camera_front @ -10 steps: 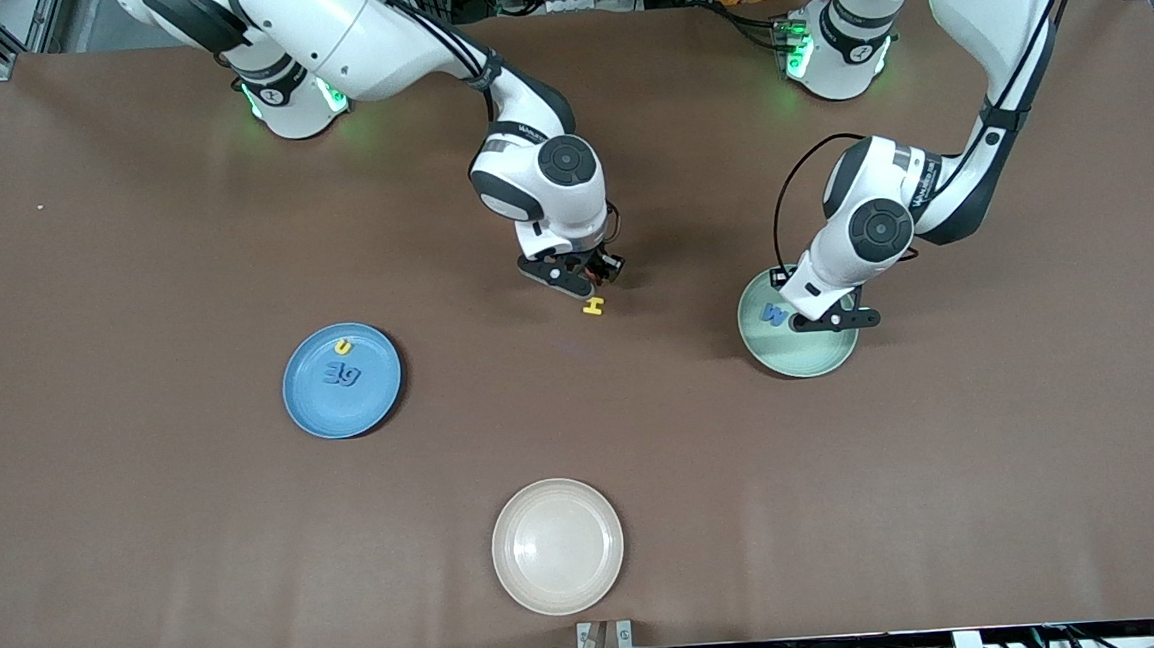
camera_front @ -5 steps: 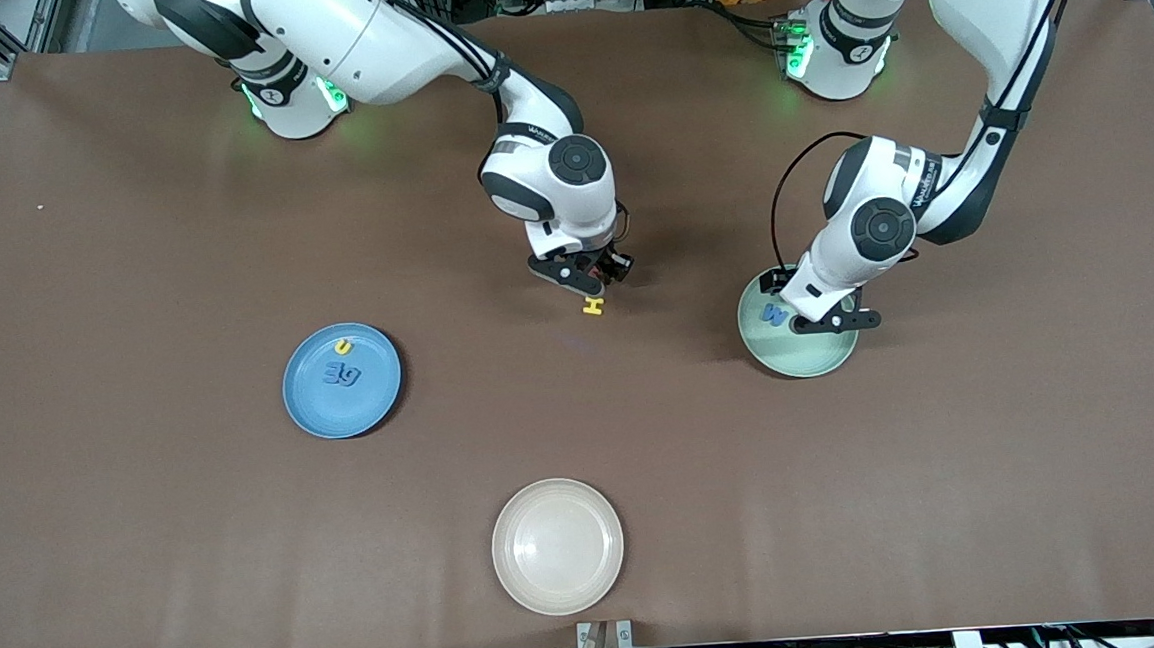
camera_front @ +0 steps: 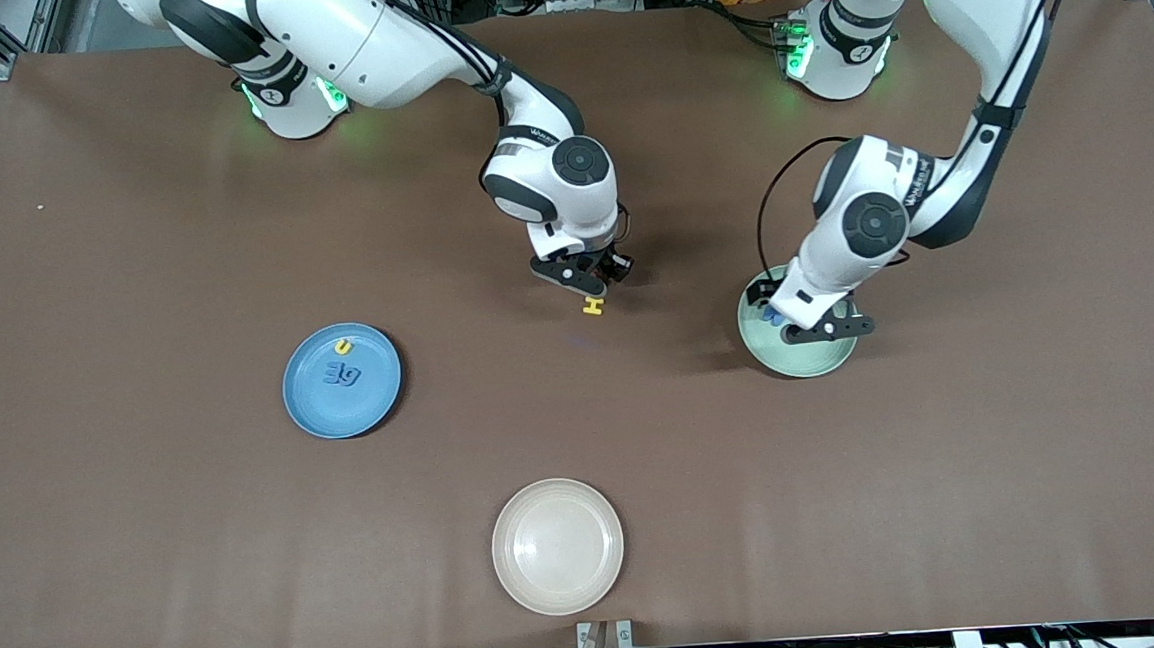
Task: Sort upper and lower case letters into plates
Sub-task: 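Place the teal R on the green plate with the left gripper, then carry the pink w to the blue plate with the right gripper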
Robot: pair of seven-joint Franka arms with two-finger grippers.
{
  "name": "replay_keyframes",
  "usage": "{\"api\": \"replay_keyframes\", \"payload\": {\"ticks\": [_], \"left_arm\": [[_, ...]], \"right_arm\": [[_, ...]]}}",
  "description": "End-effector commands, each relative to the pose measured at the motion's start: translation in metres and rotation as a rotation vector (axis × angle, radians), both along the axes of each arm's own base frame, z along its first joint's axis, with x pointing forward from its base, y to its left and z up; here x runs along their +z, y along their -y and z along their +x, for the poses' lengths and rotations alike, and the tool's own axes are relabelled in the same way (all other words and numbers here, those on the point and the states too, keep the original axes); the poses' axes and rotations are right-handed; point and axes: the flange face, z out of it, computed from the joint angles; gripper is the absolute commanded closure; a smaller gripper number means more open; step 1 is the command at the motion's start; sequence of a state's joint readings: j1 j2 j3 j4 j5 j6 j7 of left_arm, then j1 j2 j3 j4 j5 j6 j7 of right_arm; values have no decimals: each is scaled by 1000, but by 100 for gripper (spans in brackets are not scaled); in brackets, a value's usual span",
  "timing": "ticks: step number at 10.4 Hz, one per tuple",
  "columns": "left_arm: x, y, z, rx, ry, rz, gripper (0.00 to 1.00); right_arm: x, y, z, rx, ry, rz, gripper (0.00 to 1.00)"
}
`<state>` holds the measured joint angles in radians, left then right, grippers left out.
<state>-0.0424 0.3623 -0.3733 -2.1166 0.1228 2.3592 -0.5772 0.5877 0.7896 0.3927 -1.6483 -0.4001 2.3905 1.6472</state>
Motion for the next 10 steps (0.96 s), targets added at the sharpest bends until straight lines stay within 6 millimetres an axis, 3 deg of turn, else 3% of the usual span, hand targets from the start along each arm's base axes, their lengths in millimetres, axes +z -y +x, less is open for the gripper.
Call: {"api": "replay_keyframes", "payload": {"ticks": [1, 3, 5, 6, 8, 9, 10], "left_arm": [[17, 52, 4, 98, 31, -24, 0], [10, 64, 3, 136, 20, -25, 0], [17, 94, 11, 202, 26, -65, 0], [16, 120, 10, 249, 13, -89, 0], [1, 178, 1, 292, -7, -108, 0], [-11, 199, -3, 325, -18, -107, 0], [-22, 206, -2, 358, -25, -106, 0]], "right_arm": [[2, -3, 3, 1, 29, -8, 100], [32, 2, 16, -1, 40, 10, 100], [72, 26, 40, 13, 33, -19, 100], [94, 48, 55, 18, 16, -5, 100], [131, 113, 89, 71, -61, 11, 100], [142, 148, 108, 110, -105, -5, 100], [144, 192, 127, 141, -156, -40, 100]]}}
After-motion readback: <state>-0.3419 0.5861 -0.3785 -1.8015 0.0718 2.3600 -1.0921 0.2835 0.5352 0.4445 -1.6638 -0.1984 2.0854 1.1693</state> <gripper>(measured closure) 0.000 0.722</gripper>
